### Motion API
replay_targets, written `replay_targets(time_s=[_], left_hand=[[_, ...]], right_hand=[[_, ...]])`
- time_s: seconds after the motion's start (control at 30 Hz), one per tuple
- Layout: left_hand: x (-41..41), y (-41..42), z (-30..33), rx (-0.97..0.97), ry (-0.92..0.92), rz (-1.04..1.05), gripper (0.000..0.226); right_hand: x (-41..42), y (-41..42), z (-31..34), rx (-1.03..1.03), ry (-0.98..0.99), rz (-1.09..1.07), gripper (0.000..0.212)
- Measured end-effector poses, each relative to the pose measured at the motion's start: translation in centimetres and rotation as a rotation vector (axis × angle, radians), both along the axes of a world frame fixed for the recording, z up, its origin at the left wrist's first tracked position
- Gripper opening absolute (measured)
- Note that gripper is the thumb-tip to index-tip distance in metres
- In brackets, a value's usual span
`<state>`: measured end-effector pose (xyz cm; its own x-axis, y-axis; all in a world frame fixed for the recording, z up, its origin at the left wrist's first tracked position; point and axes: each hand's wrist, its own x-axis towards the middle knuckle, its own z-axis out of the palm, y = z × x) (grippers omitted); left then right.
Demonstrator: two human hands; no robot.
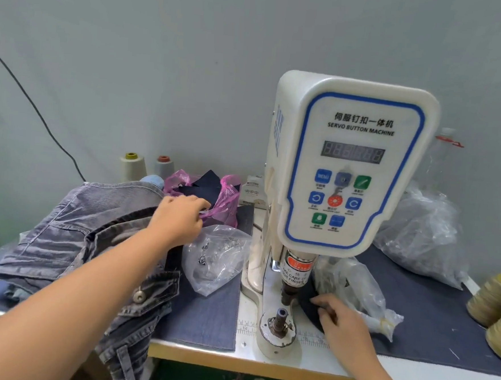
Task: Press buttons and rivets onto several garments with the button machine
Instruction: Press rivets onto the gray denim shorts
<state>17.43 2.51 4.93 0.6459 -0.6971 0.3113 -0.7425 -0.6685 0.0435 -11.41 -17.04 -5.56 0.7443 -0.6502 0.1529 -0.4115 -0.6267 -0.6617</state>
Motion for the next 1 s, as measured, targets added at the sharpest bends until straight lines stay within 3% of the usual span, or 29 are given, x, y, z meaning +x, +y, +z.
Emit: replay_targets(time_s=[0.1, 0.23, 0.33, 0.6, 1.0], left_hand=[[1.8, -1.8, -0.5, 0.173, 0.130, 0.168, 0.052], [3.0, -2.1, -2.3, 0.019, 0.380, 0.256, 0.043], [3.2, -1.7, -3.6, -0.034, 0.425, 0.275, 0.042], [4.2, -2.4, -3.2, -0.125, 0.313, 0.334, 0.040], [5.3, -3.4, -3.3, 0.052, 0.025, 0.300, 0.030]], right_hand=[[0.1, -0.1, -0.3, 0.014, -0.015, -0.008, 0.042], [0.2, -0.5, -0.2, 0.031, -0.017, 0.000, 0.044], [0.5, -0.4, 0.0, 0.026, 0.005, -0.003, 0.046], [0.7, -0.4, 0.6, 0.008, 0.050, 0.015, 0.040], [0.6, -0.4, 0.9, -0.005, 0.049, 0.023, 0.039]])
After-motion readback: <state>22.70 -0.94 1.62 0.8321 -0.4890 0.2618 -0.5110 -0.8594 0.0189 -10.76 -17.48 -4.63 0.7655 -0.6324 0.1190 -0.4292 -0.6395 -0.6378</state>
